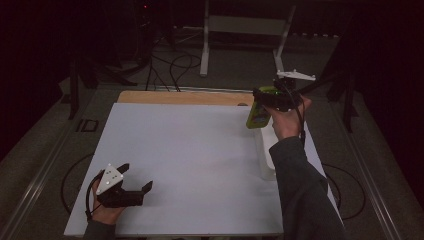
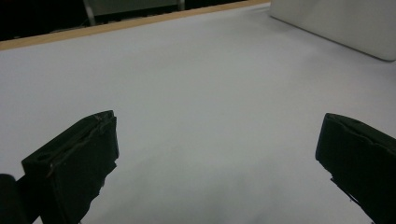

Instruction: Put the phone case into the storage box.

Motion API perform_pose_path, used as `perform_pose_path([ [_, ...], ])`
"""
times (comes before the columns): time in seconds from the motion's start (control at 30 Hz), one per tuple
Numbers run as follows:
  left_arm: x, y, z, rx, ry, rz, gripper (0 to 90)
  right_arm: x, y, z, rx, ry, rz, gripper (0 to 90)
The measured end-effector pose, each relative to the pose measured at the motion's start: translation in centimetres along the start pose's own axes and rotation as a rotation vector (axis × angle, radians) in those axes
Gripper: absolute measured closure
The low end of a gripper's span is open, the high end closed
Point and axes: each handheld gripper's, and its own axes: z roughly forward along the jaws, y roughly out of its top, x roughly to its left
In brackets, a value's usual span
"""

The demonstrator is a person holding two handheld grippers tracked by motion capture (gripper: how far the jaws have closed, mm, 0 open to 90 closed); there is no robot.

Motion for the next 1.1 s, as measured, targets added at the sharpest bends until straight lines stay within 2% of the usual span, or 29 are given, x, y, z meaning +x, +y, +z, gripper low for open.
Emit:
perform_pose_path([
  [0.77, 0.0, 0.0, 0.0, 0.0, -0.002, 0.001, 0.0, -0.9, 0.5, 0.9, -0.002, -0.047, 0.008, 15.8],
  [1.1, 0.0, 0.0, 0.0, -0.001, -0.001, 0.0, 0.0, -1.0, 1.0, 1.2, -0.008, -0.067, -0.004, 15.8],
])
